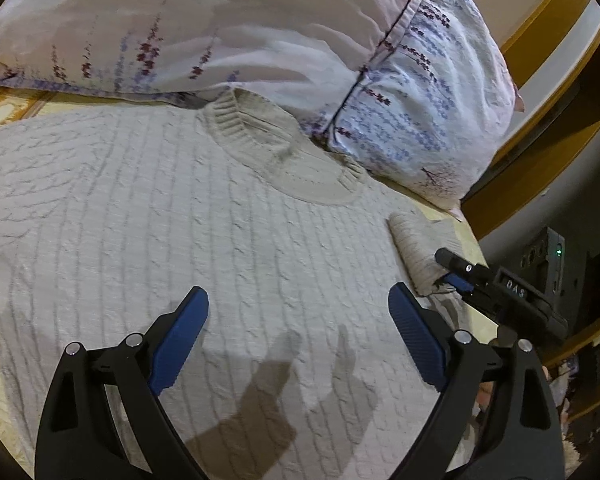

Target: Fold small clothes

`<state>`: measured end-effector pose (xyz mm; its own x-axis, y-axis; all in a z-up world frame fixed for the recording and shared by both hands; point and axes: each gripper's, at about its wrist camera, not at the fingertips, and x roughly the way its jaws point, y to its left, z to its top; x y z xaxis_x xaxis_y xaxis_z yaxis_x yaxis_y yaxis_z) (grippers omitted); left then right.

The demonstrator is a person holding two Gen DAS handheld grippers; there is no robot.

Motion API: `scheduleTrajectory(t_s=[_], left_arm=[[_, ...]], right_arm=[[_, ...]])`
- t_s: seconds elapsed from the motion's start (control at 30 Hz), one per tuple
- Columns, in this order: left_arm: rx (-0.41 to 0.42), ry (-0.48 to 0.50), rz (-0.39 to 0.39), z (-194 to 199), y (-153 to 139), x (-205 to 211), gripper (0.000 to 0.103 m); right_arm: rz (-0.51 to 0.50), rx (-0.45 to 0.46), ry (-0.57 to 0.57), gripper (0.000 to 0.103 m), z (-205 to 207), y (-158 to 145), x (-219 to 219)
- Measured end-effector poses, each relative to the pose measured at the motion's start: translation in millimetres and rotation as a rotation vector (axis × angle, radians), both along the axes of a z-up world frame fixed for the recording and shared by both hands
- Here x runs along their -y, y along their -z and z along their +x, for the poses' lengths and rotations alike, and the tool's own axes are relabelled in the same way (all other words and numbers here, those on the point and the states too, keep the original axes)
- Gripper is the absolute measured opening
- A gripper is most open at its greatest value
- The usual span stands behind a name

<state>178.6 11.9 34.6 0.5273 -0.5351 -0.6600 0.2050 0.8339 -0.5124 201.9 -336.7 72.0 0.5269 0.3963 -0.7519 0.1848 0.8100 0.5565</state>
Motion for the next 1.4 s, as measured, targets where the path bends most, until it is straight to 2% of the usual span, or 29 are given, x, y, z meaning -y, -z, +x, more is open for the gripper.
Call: scheduleTrajectory(t_s=[0.13, 0.27, 0.33, 0.37, 0.4, 0.5, 0.63, 0.7, 0.83, 0.93, 1.07, 1.1, 1.17, 1.23, 1.27, 1.4], left_arm=[[-0.031, 0.016, -0.041, 3.6, 3.4, 3.3, 0.091], [-0.041, 0.024, -0.048, 3.7, 6.6, 6.4, 0.088], [-0.04, 0.023, -0.05, 2.7, 7.0, 4.6, 0.088], [-0.04, 0.02, -0.049, 2.3, 6.9, 2.7, 0.088], [-0.04, 0.014, -0.05, 2.4, 6.7, 0.8, 0.088], [-0.036, -0.013, -0.064, 1.6, 5.0, -11.1, 0.087], [-0.022, -0.056, -0.073, -1.2, 0.9, -26.6, 0.087], [-0.015, -0.08, -0.08, -3.3, -1.0, -34.0, 0.086], [-0.008, -0.119, -0.097, -9.1, -3.7, -49.1, 0.086], [-0.016, -0.126, -0.106, -9.8, -3.2, -53.0, 0.085], [-0.042, -0.098, -0.15, -4.9, 2.5, -47.8, 0.082], [-0.056, -0.086, -0.172, -1.7, 4.8, -45.2, 0.081], [-0.08, -0.073, -0.202, 2.0, 8.8, -40.5, 0.081], [-0.102, -0.057, -0.228, 6.5, 12.3, -34.5, 0.08], [-0.111, -0.05, -0.232, 8.2, 13.2, -31.6, 0.079], [-0.156, -0.021, -0.268, 19.0, 17.0, -16.4, 0.074]], right_arm=[[0.018, -0.023, 0.141, 0.044, -2.0, 0.7, 34.1], [-0.015, -0.057, 0.268, 0.041, 0.7, 10.2, 54.8], [-0.058, -0.057, 0.293, 0.027, 3.2, 9.9, 59.4], [-0.107, -0.054, 0.294, 0.015, 7.5, 6.6, 57.6], [-0.146, -0.035, 0.28, 0.011, 11.4, 1.1, 52.7], [-0.187, 0.052, 0.194, 0.009, 17.7, -20.3, 28.6], [-0.16, 0.161, 0.015, 0.009, 32.9, -46.2, -30.6], [-0.148, 0.176, -0.065, 0.008, 41.9, -47.8, -60.3], [-0.132, 0.135, -0.224, 0.008, 57.8, -28.5, -122.4], [-0.163, 0.061, -0.314, 0.008, 62.3, 0.2, -159.6], [-0.158, -0.015, -0.341, 0.009, 56.4, 24.0, -171.6], [-0.151, -0.015, -0.355, 0.011, 54.3, 25.8, -172.7], [-0.148, 0.005, -0.405, 0.027, 47.0, 20.5, -174.9], [-0.12, 0.021, -0.437, 0.07, 36.5, 12.2, -171.2], [-0.115, 0.035, -0.426, 0.075, 28.4, 6.1, -162.9], [-0.019, 0.024, -0.285, 0.076, 4.3, -4.4, -102.1]])
